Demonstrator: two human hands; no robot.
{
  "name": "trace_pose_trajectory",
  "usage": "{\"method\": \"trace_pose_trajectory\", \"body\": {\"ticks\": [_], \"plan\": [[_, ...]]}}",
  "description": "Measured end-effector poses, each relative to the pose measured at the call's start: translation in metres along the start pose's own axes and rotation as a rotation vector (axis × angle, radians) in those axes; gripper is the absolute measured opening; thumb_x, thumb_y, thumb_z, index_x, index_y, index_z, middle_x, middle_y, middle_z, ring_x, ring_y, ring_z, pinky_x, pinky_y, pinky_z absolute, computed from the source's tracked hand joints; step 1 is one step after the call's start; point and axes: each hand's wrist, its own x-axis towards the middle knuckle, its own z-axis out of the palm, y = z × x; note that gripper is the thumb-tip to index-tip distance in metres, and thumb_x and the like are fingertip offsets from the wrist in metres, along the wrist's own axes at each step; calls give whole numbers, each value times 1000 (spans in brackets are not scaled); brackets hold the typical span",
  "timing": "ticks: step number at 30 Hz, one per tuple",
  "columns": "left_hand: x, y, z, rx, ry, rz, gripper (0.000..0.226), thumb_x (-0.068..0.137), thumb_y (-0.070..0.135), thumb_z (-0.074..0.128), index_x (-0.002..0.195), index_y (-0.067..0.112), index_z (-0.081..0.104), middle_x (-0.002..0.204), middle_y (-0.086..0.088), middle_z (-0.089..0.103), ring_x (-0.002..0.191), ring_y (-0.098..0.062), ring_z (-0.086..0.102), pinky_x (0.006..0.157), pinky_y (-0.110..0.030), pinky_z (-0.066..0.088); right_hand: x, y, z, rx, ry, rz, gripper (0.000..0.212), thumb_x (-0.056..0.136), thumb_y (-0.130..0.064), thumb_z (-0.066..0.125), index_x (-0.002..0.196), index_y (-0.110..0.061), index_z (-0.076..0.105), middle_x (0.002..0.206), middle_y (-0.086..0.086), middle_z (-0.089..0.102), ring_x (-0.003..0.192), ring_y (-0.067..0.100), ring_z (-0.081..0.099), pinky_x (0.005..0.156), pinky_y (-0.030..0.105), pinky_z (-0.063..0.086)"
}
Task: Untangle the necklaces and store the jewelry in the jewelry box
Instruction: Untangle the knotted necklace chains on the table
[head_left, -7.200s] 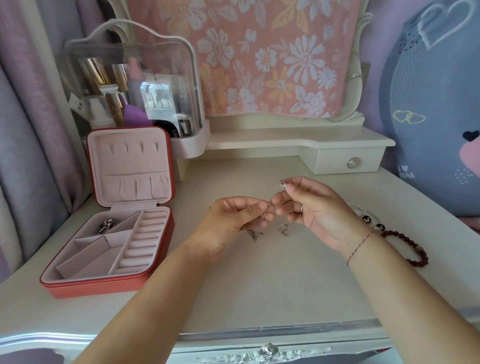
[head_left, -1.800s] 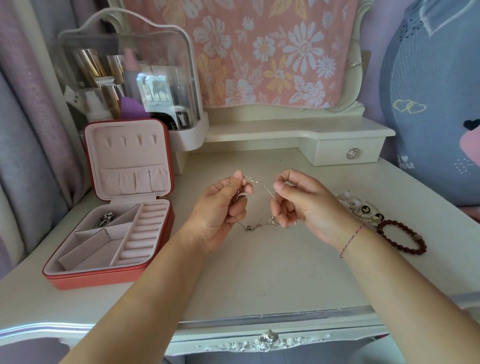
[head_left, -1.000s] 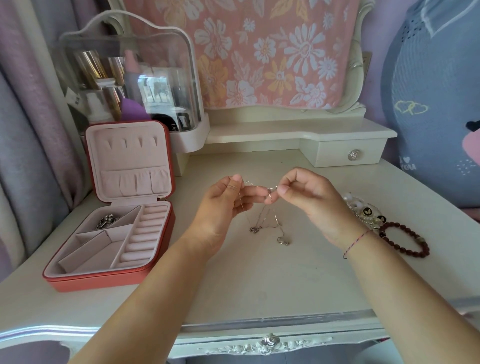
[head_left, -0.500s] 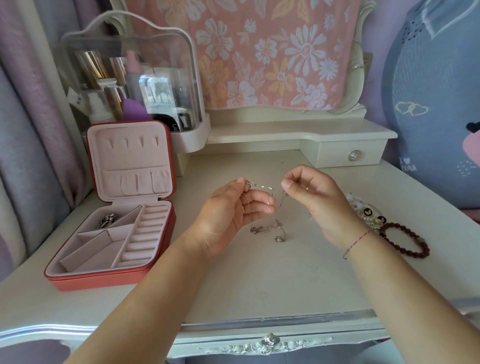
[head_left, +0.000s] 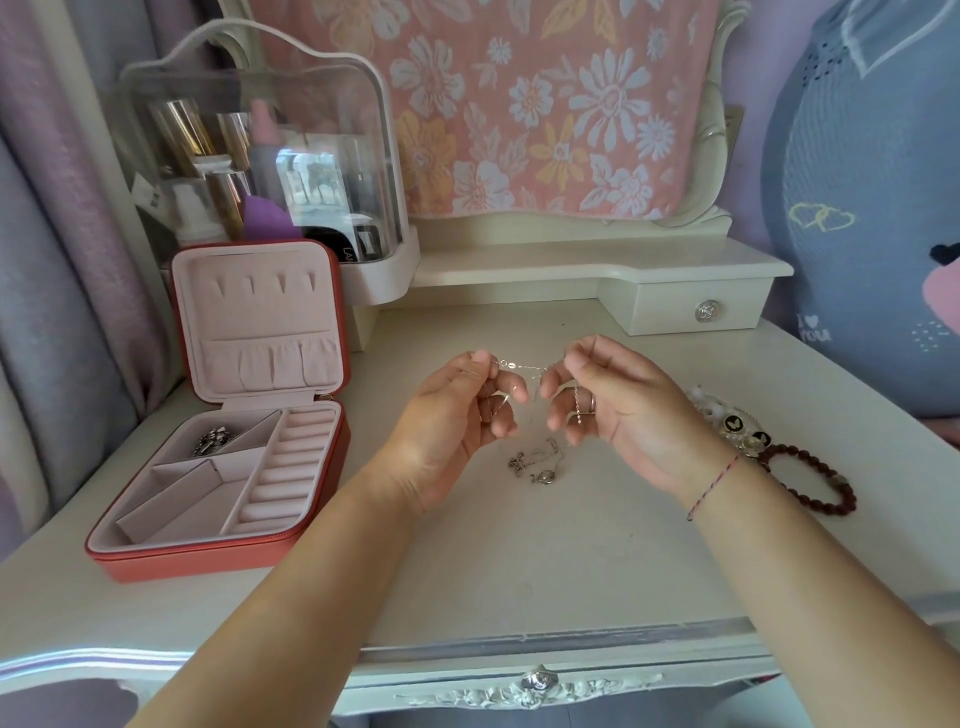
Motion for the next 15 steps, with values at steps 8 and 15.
{"method": "trace_pose_trajectory", "body": {"ticks": [8,15], "plan": [[-1,2,1,29,109,43,26,103,20,40,79,16,48,79,2,55,57,-10,38,53,-20,34,1,-7,-12,160,44,-20,16,72,-26,66,76,-14,55,57,-1,45,44,11,35,44,19,30],[-4,8,-2,121,101,100,28,104,25,36,79,19,46,76,1,65,67,-14,41,64,-28,32,4,-6,-27,395,-56,-20,30,62,-35,86,77,-18,67,51,-9,35,43,6,30,47,18,31]]}}
